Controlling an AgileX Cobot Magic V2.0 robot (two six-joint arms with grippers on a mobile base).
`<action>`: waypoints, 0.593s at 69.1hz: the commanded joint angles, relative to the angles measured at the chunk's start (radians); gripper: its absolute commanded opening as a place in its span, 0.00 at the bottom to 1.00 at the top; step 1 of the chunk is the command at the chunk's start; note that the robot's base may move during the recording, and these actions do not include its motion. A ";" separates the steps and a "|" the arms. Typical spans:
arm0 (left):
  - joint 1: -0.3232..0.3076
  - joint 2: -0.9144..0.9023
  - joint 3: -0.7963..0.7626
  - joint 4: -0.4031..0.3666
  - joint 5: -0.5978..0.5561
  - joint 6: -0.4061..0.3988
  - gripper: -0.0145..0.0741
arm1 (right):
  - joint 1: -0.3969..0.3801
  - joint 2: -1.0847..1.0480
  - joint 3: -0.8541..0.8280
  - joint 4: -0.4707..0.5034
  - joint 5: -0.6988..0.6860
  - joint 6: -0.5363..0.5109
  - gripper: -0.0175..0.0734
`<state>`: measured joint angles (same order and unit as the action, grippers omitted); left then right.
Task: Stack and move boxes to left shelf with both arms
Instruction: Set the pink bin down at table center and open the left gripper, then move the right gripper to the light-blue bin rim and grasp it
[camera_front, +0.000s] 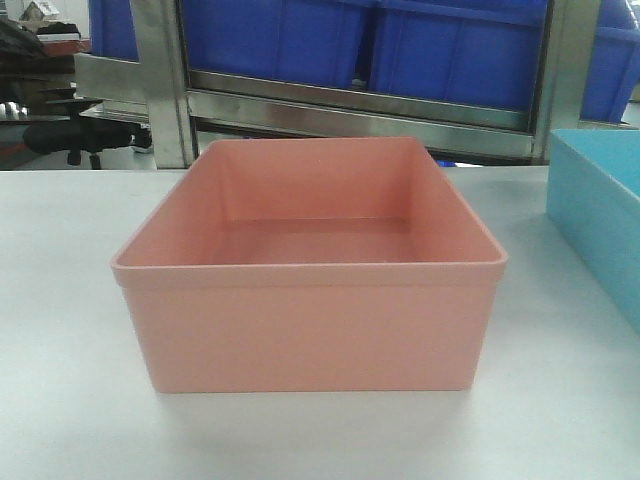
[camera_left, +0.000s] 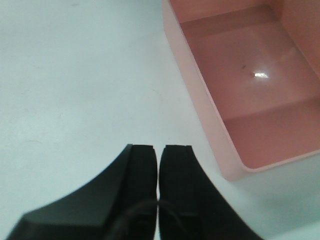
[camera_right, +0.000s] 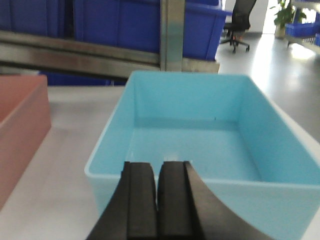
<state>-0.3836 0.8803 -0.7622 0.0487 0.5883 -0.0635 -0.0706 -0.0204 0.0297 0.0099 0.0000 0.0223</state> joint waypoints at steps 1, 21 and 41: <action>-0.008 -0.092 0.062 0.014 -0.150 0.002 0.16 | -0.005 0.015 -0.021 0.012 -0.218 -0.002 0.24; -0.008 -0.274 0.209 0.016 -0.314 0.002 0.16 | -0.005 0.137 -0.309 0.112 -0.035 -0.002 0.24; -0.008 -0.276 0.211 0.016 -0.333 0.002 0.16 | -0.005 0.599 -0.774 0.110 0.325 -0.002 0.32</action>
<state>-0.3836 0.6061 -0.5229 0.0586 0.3431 -0.0614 -0.0706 0.4782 -0.6383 0.1179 0.3260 0.0223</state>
